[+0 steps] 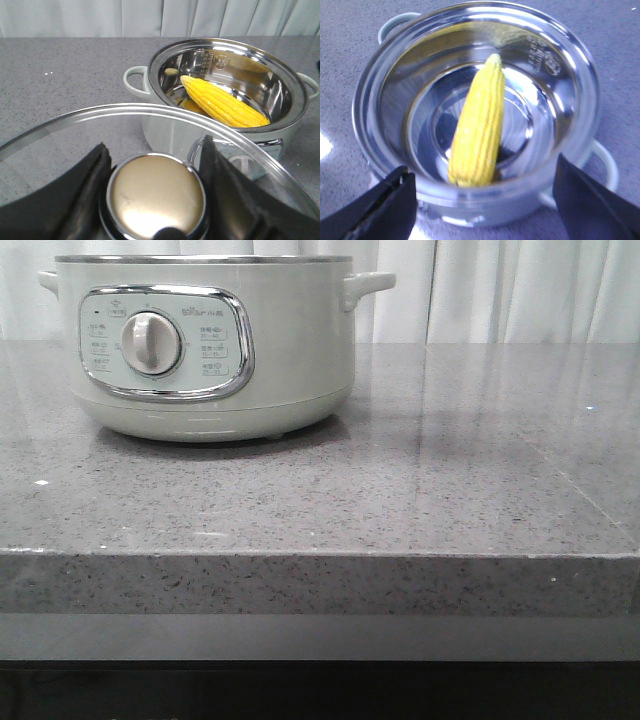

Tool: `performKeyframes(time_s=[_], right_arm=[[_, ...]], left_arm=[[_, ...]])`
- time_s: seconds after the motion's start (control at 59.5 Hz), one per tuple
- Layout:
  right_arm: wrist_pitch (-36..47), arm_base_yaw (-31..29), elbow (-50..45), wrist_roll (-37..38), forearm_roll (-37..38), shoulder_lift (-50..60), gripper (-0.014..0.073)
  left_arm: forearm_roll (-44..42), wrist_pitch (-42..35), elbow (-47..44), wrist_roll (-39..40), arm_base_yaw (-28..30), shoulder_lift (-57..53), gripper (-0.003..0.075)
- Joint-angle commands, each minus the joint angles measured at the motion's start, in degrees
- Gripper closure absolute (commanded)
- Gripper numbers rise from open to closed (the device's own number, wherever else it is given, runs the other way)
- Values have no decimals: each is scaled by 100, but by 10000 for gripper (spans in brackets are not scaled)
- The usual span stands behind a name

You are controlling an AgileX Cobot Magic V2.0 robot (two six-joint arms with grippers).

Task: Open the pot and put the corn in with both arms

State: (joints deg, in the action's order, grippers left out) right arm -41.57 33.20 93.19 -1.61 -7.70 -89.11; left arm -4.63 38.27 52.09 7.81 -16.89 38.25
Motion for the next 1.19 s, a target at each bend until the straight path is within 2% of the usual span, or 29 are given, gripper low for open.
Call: performKeyframes(time_s=[0.0,0.269,0.672,0.924,1.176], right_arm=[[741,-32,-540,-37,119,784,11],[1800,-32,-2463,-37,123,2452,11],[2620,-32,-4576,-37,123,4370,11],[2484,-32,-4889,-37,123,4697,11],[2381,-32,-4897,-37,123,4697,11]], left_arm=[[-13,-875,227,32,23,-35,499],[-13,-875,227,32,23,-35,499],[52,-939,227,32,23,-25,499],[347,-1990,227,-8,-86,206,500],[324,-2945,410,-8,-742,985,500]])
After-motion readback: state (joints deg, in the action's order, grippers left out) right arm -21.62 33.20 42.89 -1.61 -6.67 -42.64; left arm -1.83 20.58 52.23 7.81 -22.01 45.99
